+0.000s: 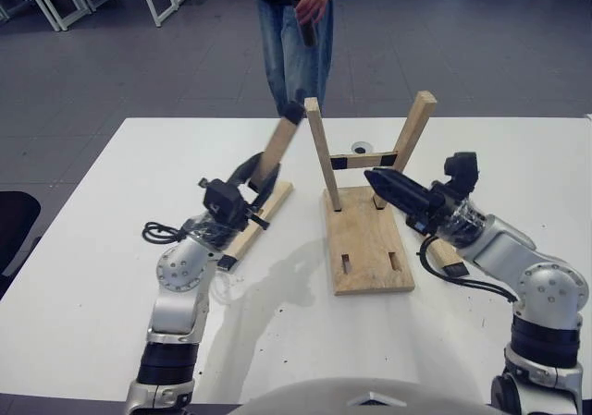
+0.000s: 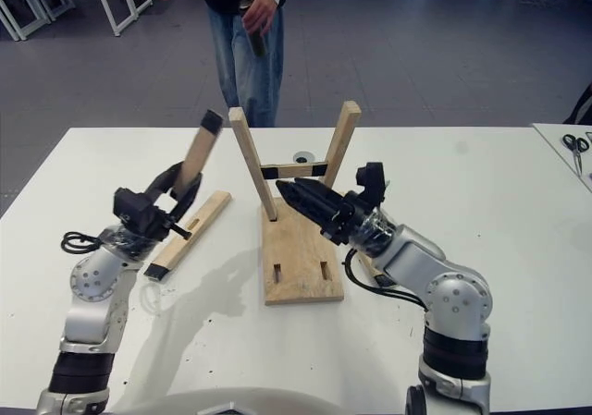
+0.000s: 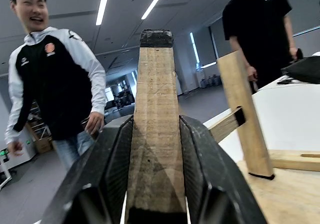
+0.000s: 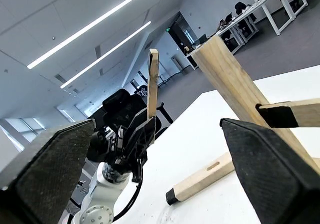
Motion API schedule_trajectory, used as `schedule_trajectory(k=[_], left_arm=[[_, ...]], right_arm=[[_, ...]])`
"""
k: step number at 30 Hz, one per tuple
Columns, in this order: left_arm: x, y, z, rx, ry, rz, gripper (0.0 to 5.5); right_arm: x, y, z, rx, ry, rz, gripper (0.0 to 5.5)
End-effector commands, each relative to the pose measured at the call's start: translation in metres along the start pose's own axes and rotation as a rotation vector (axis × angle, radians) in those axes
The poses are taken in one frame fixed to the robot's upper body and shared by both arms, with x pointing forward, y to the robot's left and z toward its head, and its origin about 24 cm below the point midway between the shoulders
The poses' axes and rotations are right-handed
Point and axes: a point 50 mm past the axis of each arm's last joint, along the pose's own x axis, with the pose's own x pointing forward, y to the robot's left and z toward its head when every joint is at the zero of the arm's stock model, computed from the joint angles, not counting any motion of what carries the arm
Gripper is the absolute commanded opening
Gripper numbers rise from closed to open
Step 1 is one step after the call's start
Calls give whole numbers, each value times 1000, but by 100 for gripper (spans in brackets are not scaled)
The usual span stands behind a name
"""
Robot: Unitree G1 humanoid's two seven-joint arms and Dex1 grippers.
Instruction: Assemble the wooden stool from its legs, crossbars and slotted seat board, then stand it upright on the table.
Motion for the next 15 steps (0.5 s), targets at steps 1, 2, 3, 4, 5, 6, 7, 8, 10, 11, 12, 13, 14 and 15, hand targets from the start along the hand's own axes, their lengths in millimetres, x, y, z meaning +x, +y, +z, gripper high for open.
schedule_trajectory(k=[1,2,3,4,5,6,7,8,10,11,12,13,14,15], left_arm=[[17,-13,12,33,-43,-125,131],[19,-15,14,32,-54,-140,131],[22,-18,15,35,-57,-161,131],[23,-21,15,40,-54,-179,131],[24,-23,14,43,-49,-192,131],[24,-24,14,44,-46,-201,131],[23,-26,14,43,-44,-208,131],[23,-27,13,43,-41,-213,131],[22,-28,12,43,-31,-226,131],[22,-28,11,44,-28,-228,131],[22,-28,11,45,-27,-230,131],[22,-28,12,51,-27,-230,131],[23,-28,12,59,-27,-232,131],[23,-27,12,70,-28,-227,131]], right_arm=[[20,5,7,23,-10,38,460],[23,5,7,27,-12,42,460],[27,5,7,31,-14,47,460],[31,6,7,34,-16,57,460],[36,7,8,37,-24,65,460],[39,8,9,39,-31,71,460],[41,9,10,39,-37,76,460],[43,9,11,41,-45,76,460],[47,10,12,24,-45,74,424],[47,10,13,10,-41,68,405],[47,9,13,-8,-35,61,382],[47,9,13,-30,-30,47,364],[47,8,13,-50,-27,36,349],[47,7,14,-71,-22,24,324]])
